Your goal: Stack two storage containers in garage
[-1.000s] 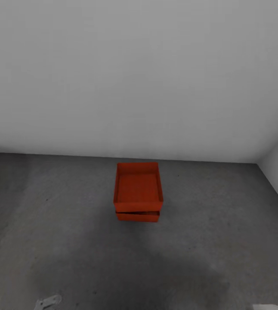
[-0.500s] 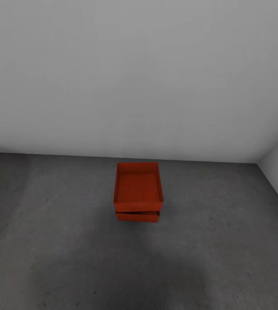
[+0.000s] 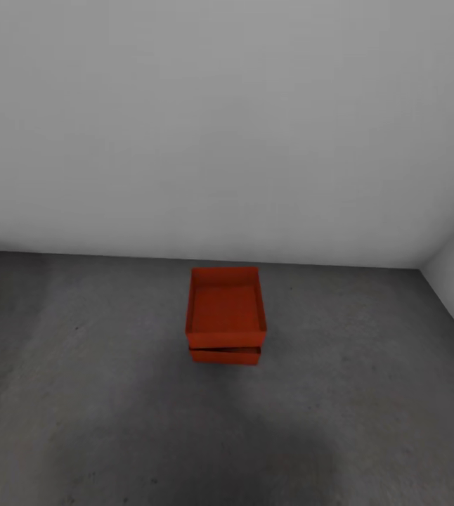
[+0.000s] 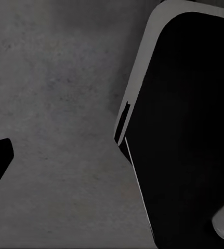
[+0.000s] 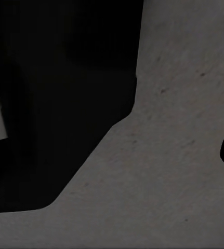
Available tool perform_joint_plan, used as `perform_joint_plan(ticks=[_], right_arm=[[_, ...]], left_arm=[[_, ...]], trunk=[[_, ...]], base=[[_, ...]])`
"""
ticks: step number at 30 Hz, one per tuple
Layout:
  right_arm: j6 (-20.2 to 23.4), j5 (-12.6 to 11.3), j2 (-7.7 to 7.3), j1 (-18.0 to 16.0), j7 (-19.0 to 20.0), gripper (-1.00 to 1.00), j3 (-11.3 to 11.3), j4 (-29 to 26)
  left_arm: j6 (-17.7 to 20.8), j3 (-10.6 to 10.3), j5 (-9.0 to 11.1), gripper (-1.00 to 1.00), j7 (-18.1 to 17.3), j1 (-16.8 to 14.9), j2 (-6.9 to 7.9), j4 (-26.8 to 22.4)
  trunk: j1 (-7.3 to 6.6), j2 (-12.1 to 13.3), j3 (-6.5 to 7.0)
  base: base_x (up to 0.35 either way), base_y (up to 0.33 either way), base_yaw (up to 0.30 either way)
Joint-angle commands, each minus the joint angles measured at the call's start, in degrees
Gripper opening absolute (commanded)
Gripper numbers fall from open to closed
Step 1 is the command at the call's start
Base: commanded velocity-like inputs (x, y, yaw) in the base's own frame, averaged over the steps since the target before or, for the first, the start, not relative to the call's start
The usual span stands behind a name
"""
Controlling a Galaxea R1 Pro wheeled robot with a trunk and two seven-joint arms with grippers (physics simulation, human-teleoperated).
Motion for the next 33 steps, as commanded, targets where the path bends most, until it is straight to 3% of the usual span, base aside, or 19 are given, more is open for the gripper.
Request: perform_joint_plan(ticks=[1,33], right_arm=[[-0.4,0.6,0.01,-0.1,-0.3,1.0,-0.5,0.2],[-1.0,0.8,-0.04,0.0,0.1,1.0,-0.5,0.2]], left_arm=[[-0.2,-0.5,0.5,1.0,0.0,0.0,-0.13,0.0],[-0.2,-0.6,0.5,1.0,0.0,0.0,-0.59,0.0]], trunk=[[0.02,-0.1,0.04],[0.02,-0.1,2.94]], base=[[0.0,0.0,0.0],[0.0,0.0,0.0]])
